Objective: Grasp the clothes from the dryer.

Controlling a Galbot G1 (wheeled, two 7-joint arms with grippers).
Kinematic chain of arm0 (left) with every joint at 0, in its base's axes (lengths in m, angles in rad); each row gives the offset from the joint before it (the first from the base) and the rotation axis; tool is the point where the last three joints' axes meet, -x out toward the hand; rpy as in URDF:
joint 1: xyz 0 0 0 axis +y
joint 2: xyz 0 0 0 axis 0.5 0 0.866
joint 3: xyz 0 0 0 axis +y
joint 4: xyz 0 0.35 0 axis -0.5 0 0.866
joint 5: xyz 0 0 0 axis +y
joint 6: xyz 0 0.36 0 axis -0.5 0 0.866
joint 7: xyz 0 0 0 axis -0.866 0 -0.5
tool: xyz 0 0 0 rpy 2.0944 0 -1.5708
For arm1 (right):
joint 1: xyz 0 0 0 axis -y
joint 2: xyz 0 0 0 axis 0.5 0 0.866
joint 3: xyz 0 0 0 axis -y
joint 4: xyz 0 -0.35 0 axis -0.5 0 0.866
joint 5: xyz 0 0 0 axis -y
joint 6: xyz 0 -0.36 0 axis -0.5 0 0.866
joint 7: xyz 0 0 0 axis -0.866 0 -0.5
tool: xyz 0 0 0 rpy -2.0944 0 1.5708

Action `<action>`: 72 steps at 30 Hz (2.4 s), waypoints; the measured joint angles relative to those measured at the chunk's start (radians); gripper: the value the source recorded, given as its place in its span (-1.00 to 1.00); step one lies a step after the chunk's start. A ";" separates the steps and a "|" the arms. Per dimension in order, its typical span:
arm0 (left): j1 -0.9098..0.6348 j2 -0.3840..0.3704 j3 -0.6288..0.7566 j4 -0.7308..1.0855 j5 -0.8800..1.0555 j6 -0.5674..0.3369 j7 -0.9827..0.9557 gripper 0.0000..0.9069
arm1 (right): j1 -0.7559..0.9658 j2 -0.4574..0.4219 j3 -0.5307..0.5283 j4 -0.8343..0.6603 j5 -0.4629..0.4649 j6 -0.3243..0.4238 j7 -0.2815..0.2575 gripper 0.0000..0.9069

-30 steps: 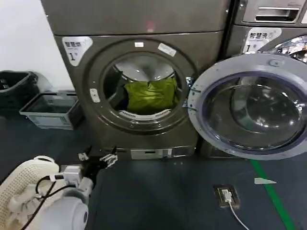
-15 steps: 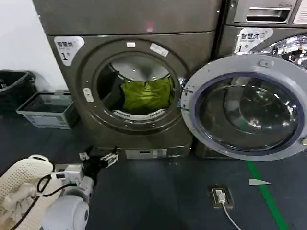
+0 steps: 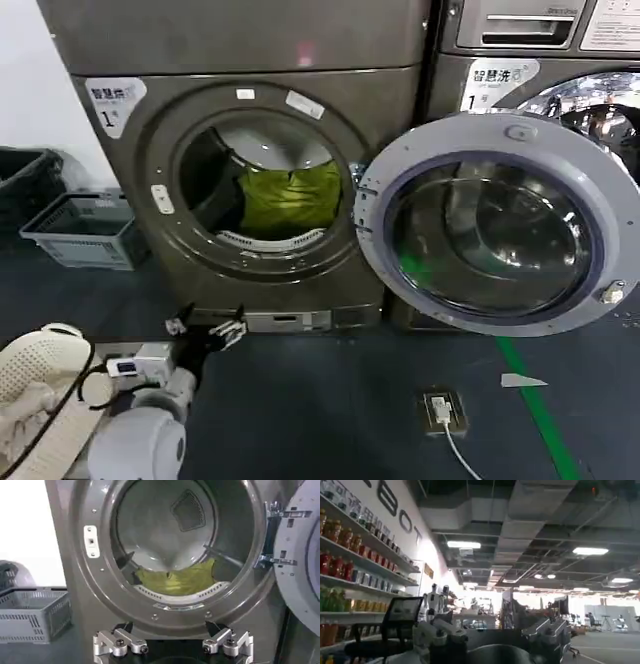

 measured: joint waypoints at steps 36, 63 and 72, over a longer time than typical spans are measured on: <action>0.013 0.006 0.005 -0.010 0.005 0.000 0.001 1.00 | -0.010 0.031 0.001 0.009 0.081 0.091 0.038 1.00; 0.014 0.005 0.006 -0.001 0.007 0.000 0.000 1.00 | -0.008 0.044 -0.007 0.005 0.081 0.096 0.040 1.00; 0.011 0.004 0.006 0.003 0.009 0.000 0.000 1.00 | -0.010 0.046 -0.006 0.005 0.081 0.097 0.040 1.00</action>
